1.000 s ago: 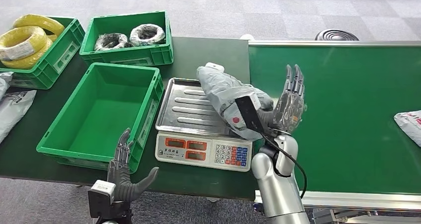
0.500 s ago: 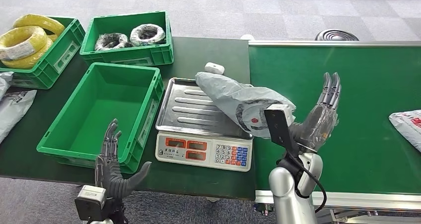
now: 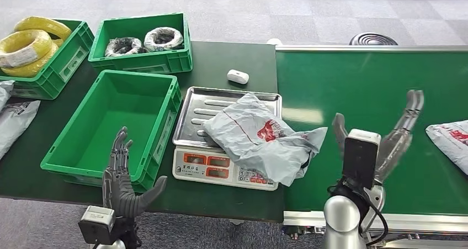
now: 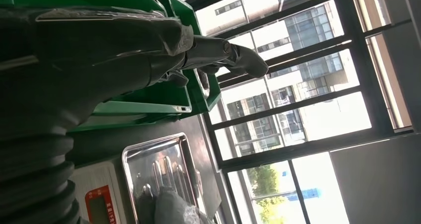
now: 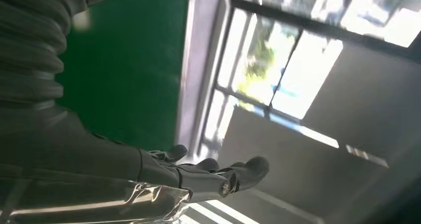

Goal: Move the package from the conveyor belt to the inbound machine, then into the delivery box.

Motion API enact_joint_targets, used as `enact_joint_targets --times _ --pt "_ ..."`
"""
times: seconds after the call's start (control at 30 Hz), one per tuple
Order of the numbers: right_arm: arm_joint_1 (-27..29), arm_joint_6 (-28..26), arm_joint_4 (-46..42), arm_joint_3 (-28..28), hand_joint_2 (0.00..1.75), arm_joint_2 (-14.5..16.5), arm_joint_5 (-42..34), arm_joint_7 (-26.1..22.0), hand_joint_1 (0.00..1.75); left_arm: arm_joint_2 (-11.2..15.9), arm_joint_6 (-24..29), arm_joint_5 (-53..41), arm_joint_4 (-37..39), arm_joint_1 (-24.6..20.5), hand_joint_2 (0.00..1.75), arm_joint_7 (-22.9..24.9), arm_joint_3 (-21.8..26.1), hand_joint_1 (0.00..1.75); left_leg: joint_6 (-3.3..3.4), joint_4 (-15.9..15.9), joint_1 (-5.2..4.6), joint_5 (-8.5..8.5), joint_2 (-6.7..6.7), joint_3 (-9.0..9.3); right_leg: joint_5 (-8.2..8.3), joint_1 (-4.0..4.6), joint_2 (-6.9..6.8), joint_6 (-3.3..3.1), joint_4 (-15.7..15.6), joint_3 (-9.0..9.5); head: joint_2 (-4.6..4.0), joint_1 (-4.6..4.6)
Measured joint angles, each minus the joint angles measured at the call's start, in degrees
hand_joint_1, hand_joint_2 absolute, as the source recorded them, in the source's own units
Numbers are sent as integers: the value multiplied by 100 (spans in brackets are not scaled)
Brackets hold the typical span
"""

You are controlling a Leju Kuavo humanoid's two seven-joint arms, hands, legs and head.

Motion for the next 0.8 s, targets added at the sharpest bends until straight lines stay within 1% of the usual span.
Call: enact_joint_targets --times 0.07,0.1,0.13,0.2,0.4,0.47,0.6,0.7,0.8 --pt "-28 1077 125 208 175 -140 -953 -106 0 -1 -89 -10 -7 -2 175 1 0 0 1 1 0 1 -1 1 1 0 -1 0 0 -1 0 -1" --pt "-55 1451 195 318 175 -194 -1313 -213 0 -3 -130 -12 -6 -5 175 1 0 0 1 1 0 2 -5 2 1 0 -5 0 0 -1 0 -2" --pt "-91 1631 255 405 175 -235 -1531 -309 0 -7 -154 -12 -6 -7 175 1 1 0 1 1 0 3 -9 2 0 0 -10 0 0 0 1 -2" --pt "-167 1651 351 524 175 -302 -1727 -431 0 -16 -164 -14 -6 -6 175 1 5 0 1 1 0 3 -13 1 0 0 -15 0 0 1 1 -1" --pt "-247 1061 407 716 175 -419 -1924 -645 0 -64 -119 -36 -46 52 175 8 30 0 0 1 0 1 -5 -2 -2 0 -11 1 1 -4 0 0" --pt "-219 683 323 735 175 -443 -1988 -841 0 -74 -87 -57 -80 92 175 11 38 0 0 1 0 0 -6 -2 -2 -1 -11 1 1 -6 0 0" --pt "-56 -254 -114 753 175 -470 -1942 -1209 0 -78 -20 -115 -138 127 175 12 47 0 0 1 0 0 -5 -2 -2 -1 -11 0 0 -6 0 0" --pt "160 -916 -534 740 175 -470 -1708 -1274 0 -78 19 -140 -194 147 175 12 52 0 0 1 0 0 -5 -2 -2 -1 -10 0 0 -5 1 -1" --pt "357 -1238 -847 681 175 -460 -1461 -1275 0 -76 48 -205 -216 159 175 13 57 0 0 1 0 -1 -4 -1 -2 0 -9 0 0 -5 0 -2"
